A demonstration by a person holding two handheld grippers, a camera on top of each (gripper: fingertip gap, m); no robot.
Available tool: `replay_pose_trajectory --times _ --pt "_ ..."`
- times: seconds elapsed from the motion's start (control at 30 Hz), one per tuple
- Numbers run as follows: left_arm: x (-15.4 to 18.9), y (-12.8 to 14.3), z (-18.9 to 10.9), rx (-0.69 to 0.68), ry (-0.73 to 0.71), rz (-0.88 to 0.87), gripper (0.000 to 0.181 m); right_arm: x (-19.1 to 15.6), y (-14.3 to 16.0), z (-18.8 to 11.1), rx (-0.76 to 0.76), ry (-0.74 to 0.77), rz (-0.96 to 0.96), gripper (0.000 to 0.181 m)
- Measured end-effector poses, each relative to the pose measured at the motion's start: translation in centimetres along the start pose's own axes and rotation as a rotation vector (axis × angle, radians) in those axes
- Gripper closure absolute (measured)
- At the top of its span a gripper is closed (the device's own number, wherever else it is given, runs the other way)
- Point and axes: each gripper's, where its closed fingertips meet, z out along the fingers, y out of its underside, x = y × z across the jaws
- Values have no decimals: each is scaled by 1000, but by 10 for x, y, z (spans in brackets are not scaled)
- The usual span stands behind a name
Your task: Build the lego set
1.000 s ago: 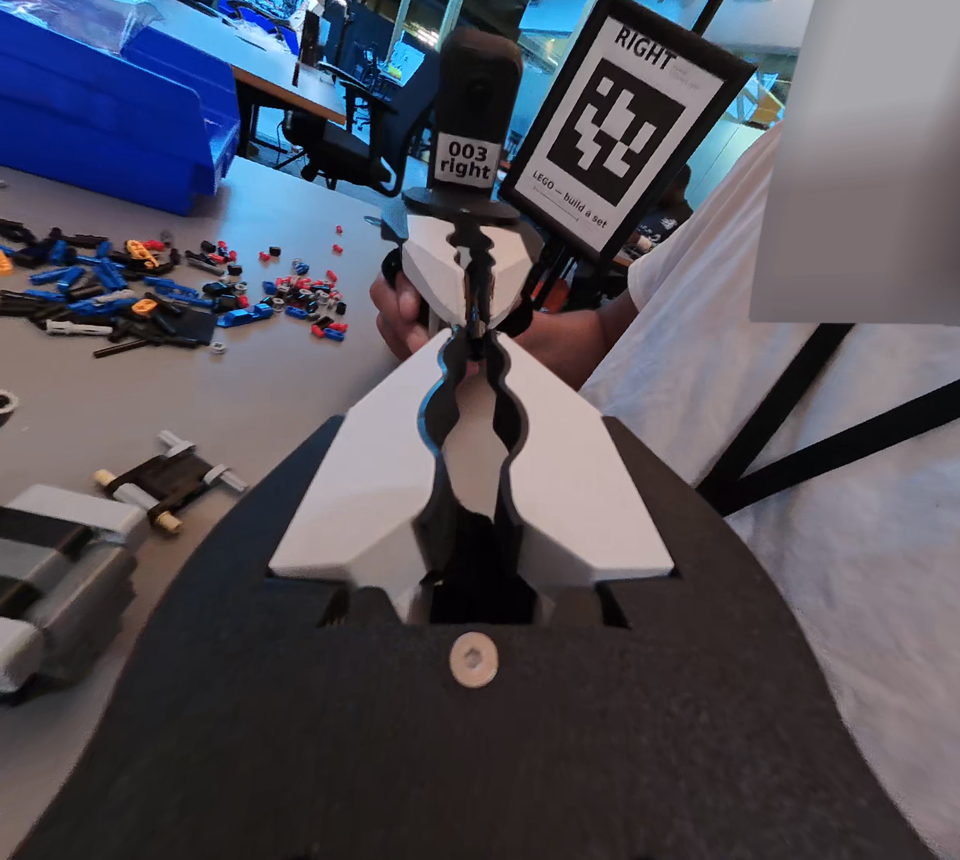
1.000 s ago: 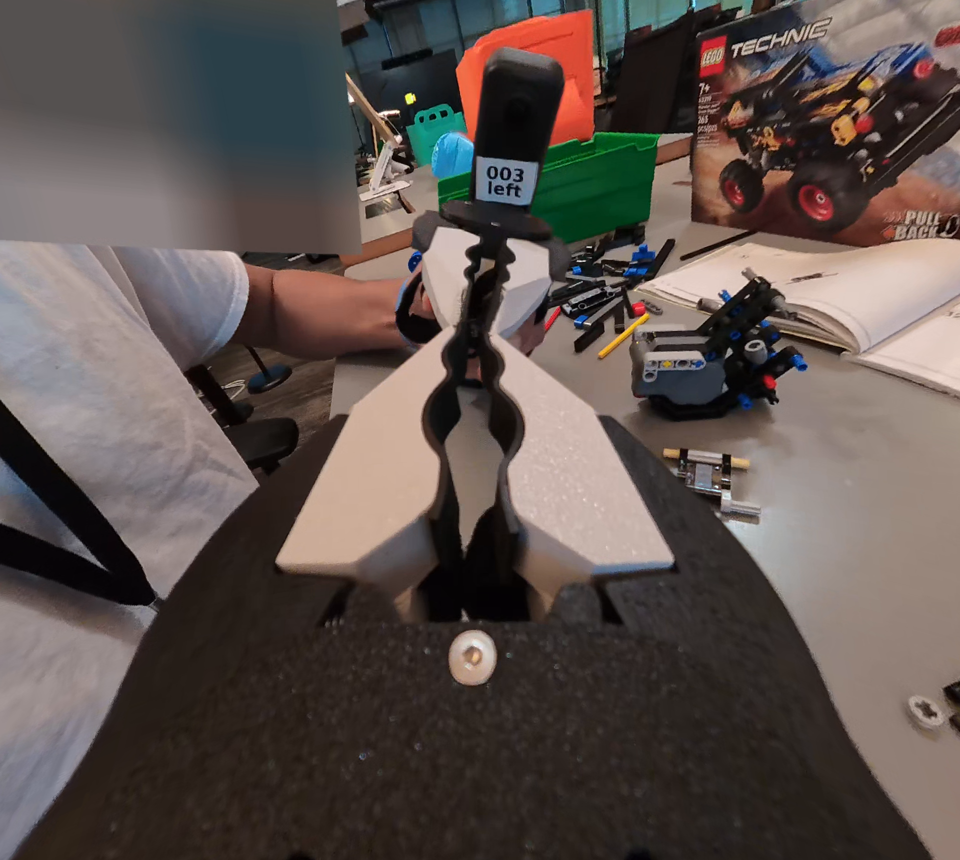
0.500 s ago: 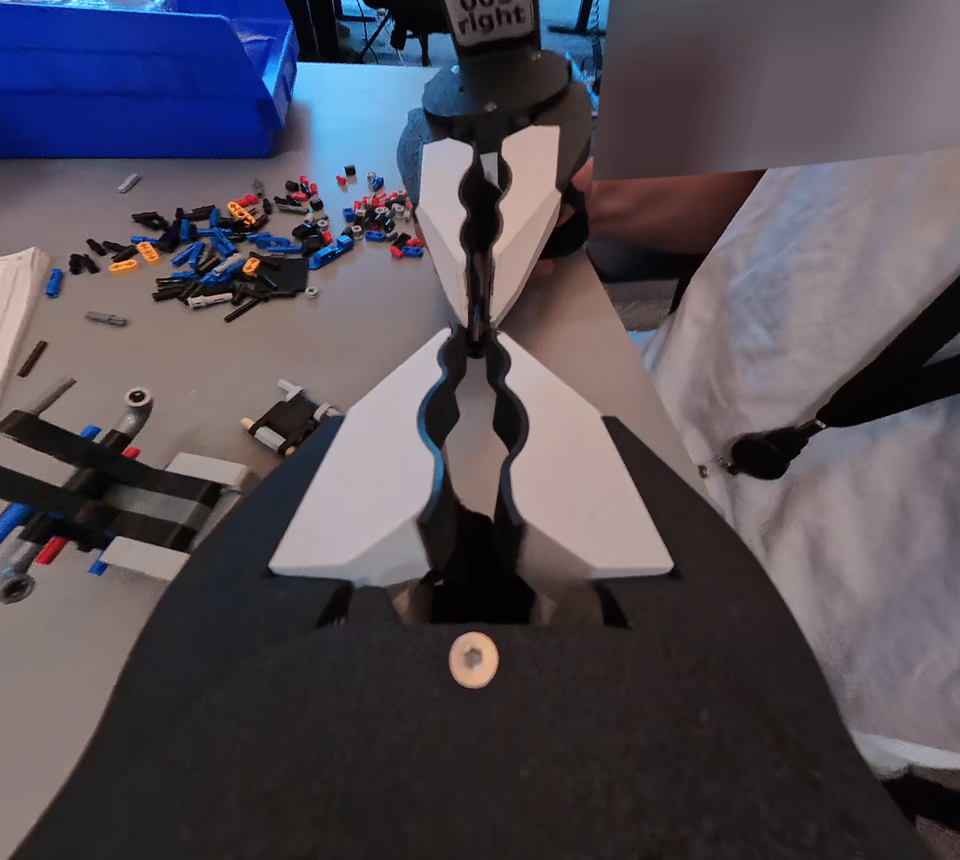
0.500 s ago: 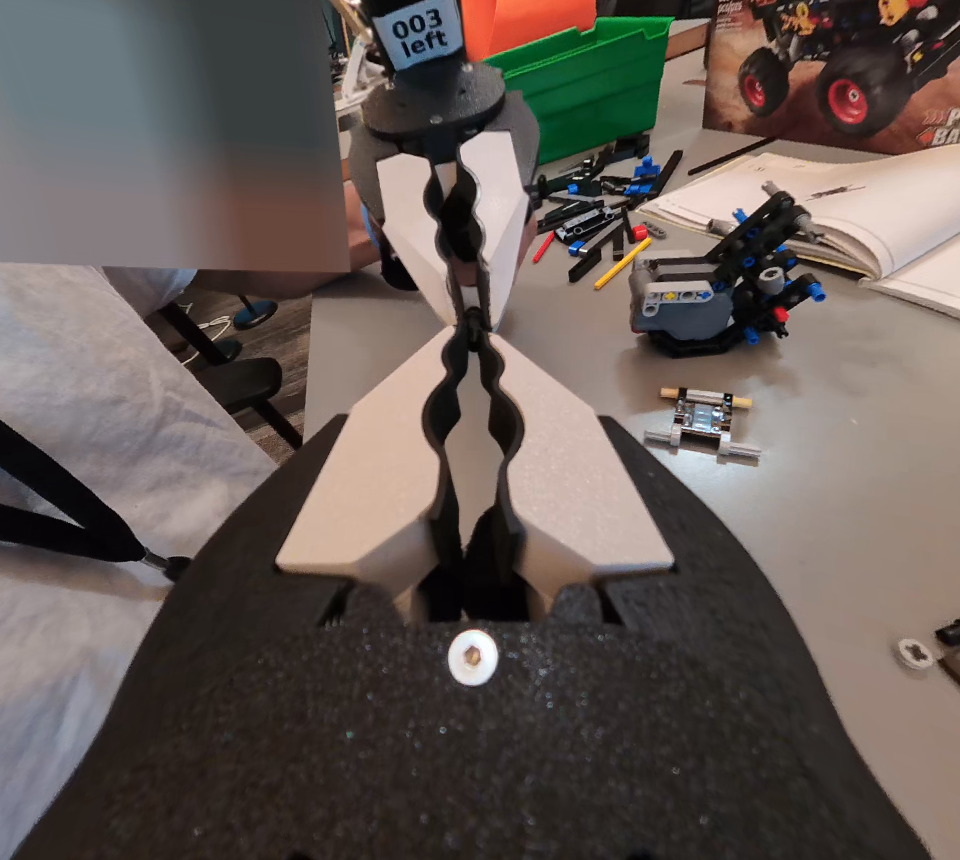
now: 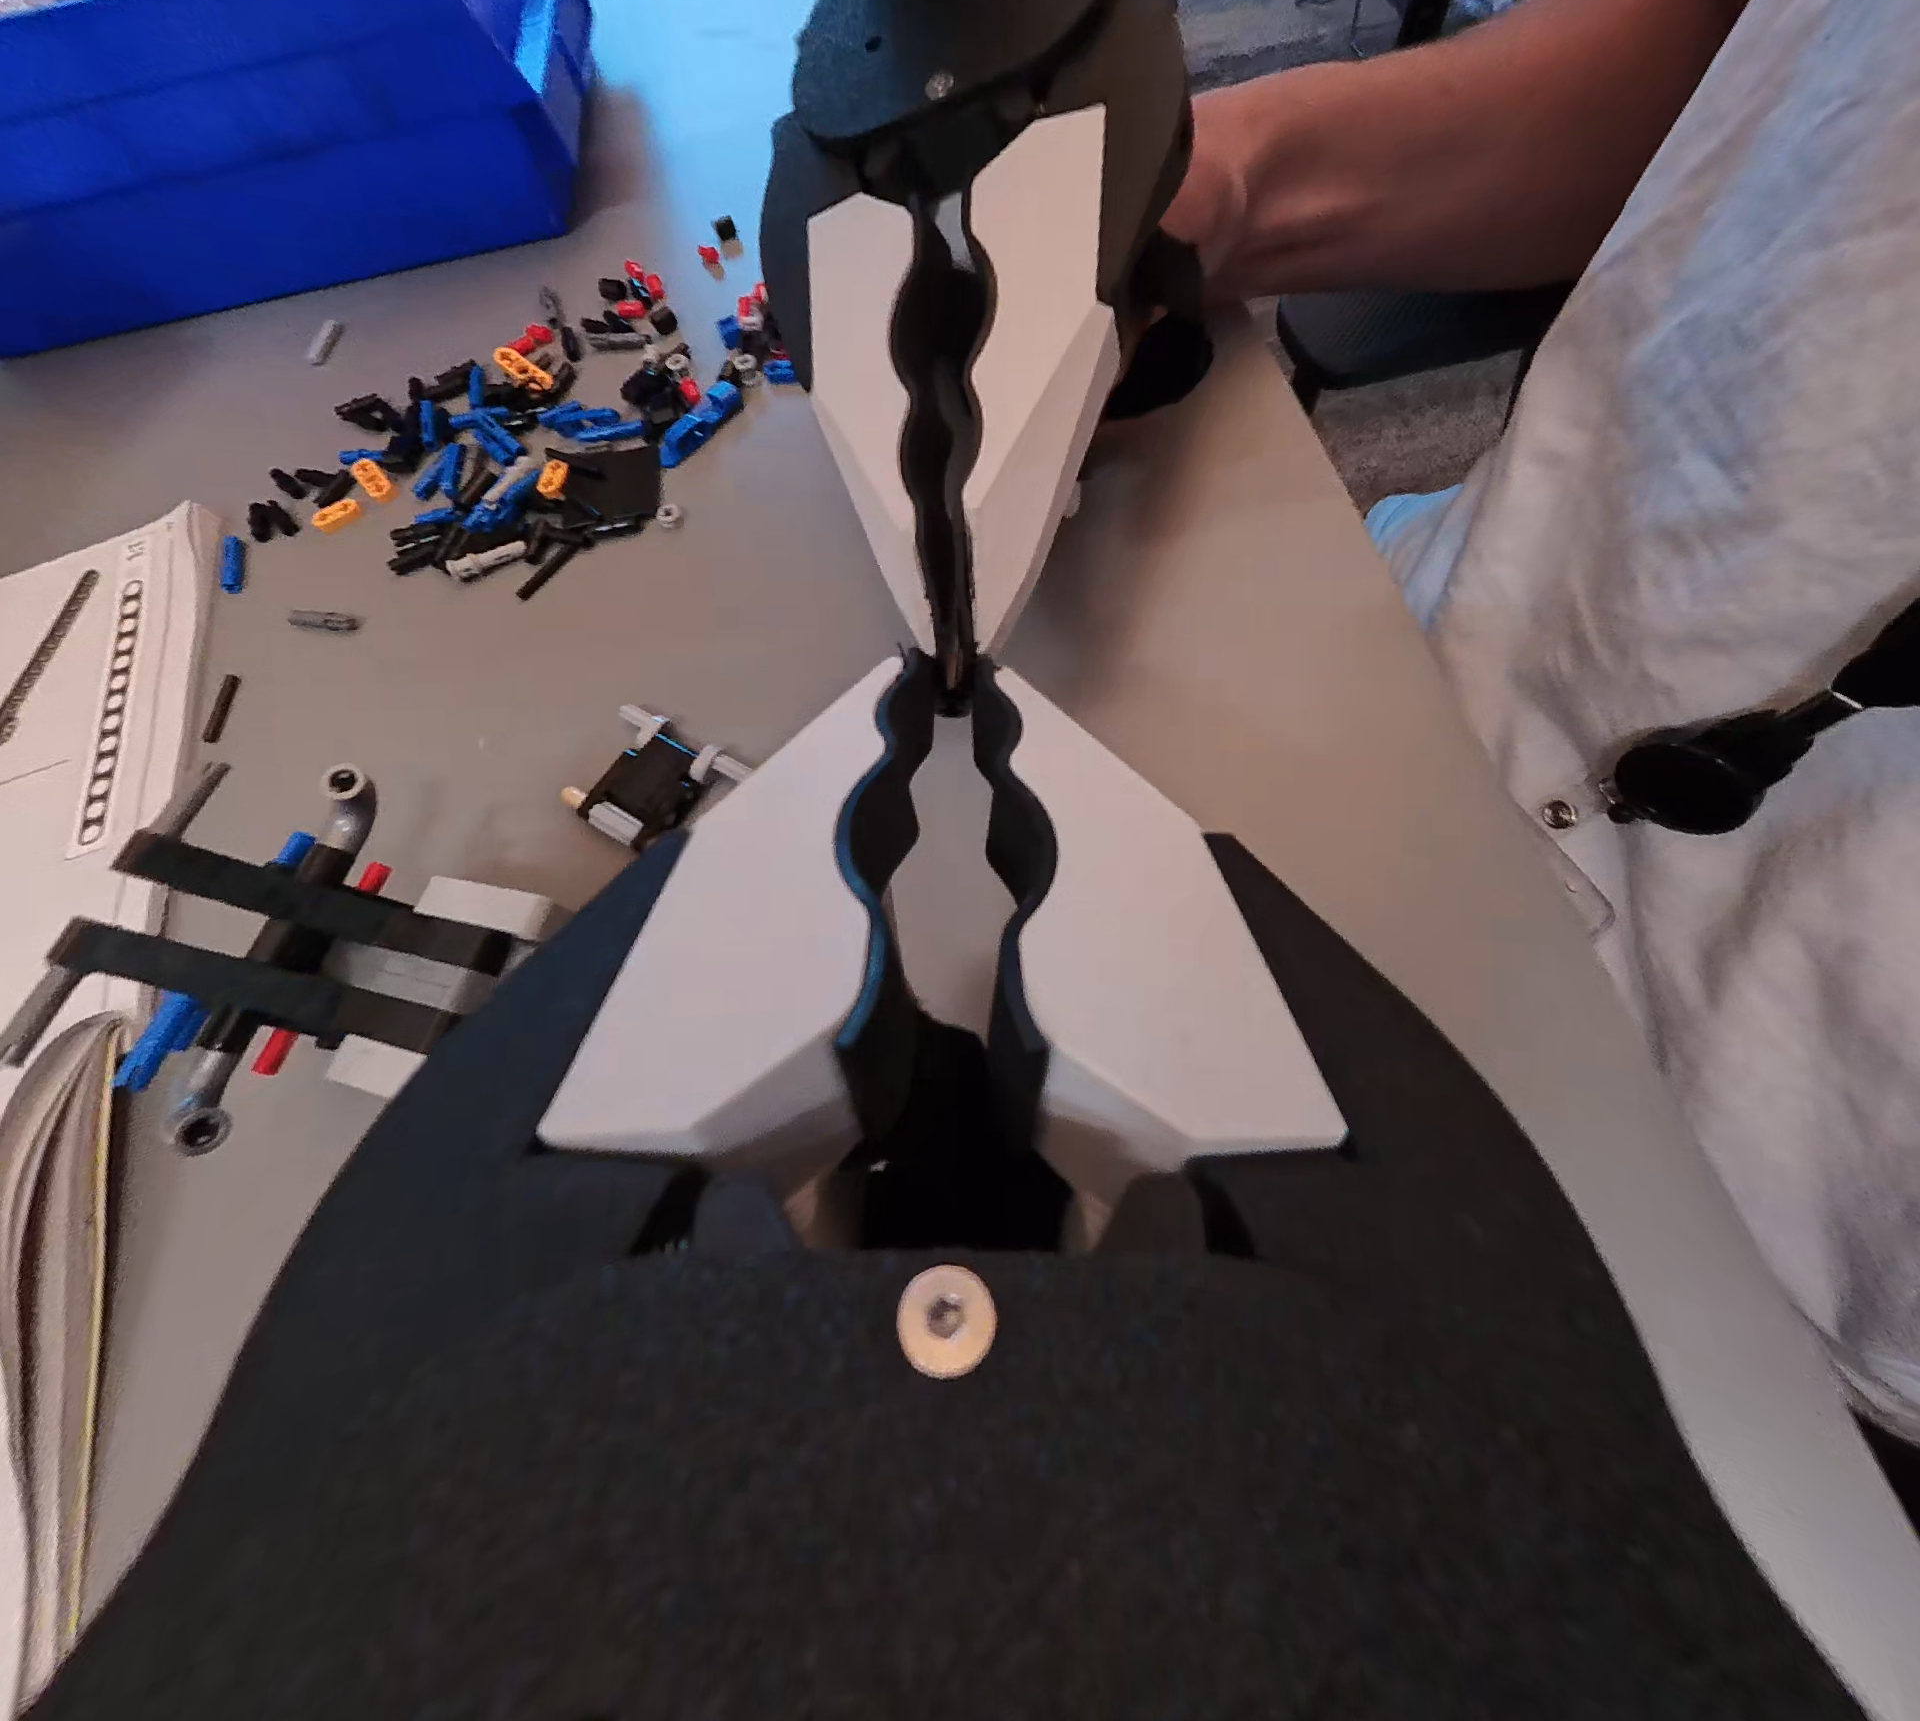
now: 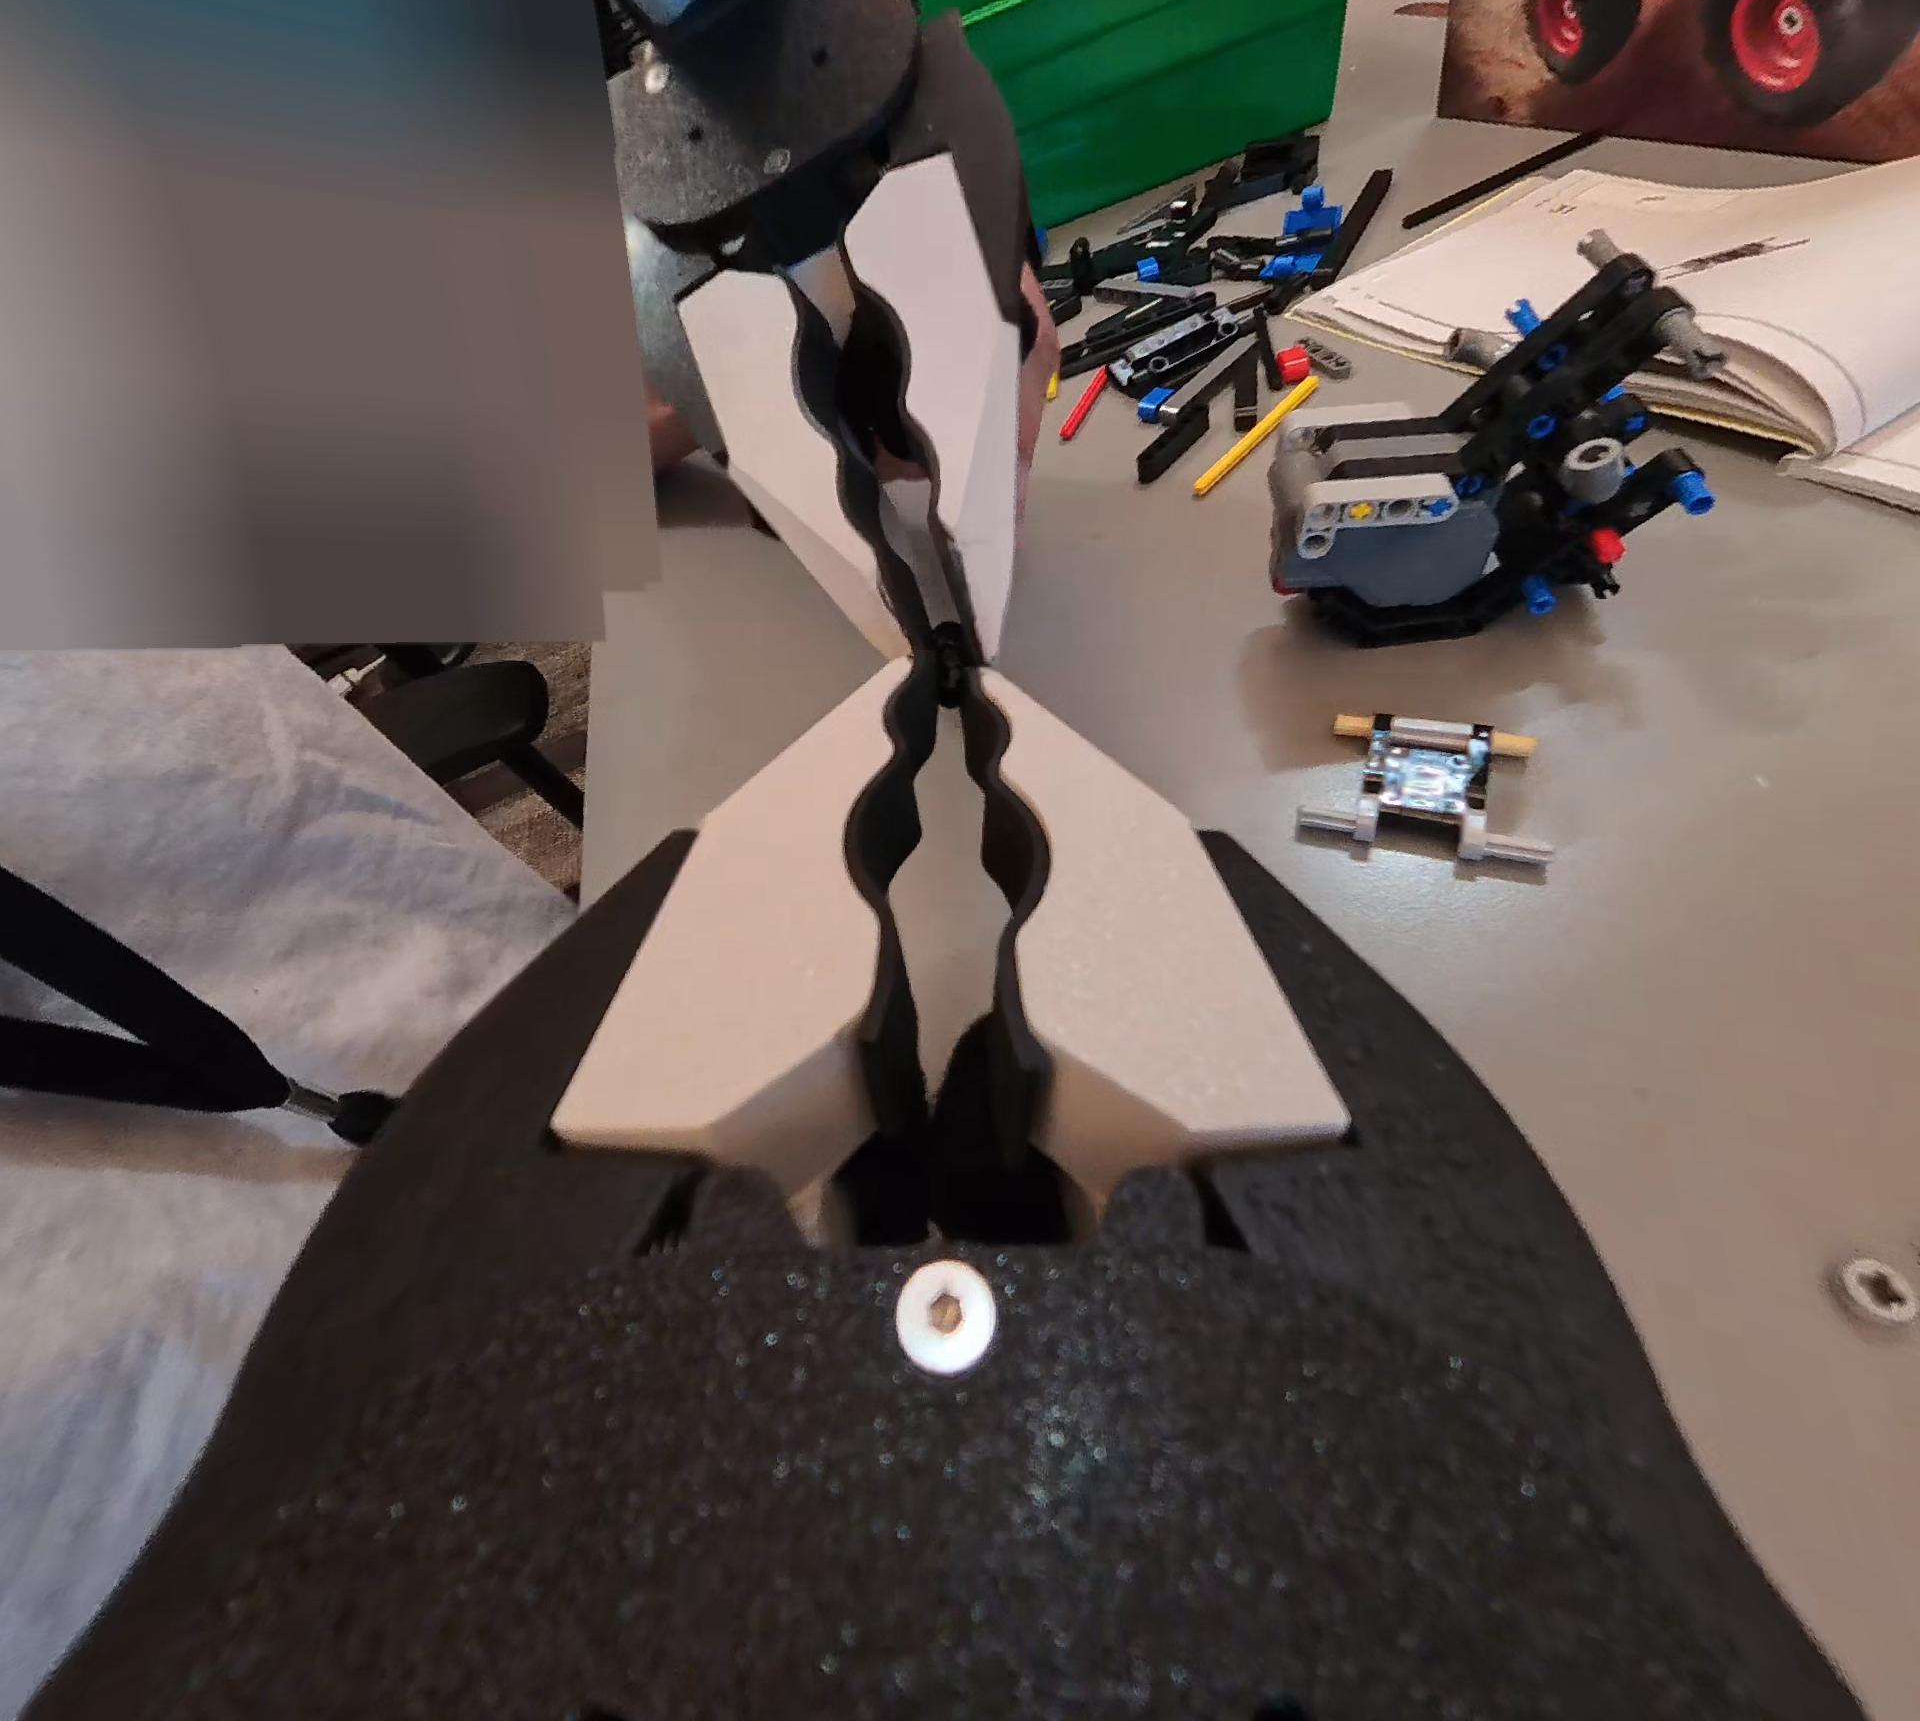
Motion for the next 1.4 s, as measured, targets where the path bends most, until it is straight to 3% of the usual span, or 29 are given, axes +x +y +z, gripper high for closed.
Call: replay_pose_trajectory --times 0.23,0.4,1.4 --pt "-16 0 2 76 -42 -61 175 15 -11 -10 84 49 47 169" --pt "-11 -2 4 85 -19 -65 175 15 -10 -9 75 51 47 178" --pt "-10 -5 2 80 -41 -27 176 9 -8 -10 62 37 10 178"
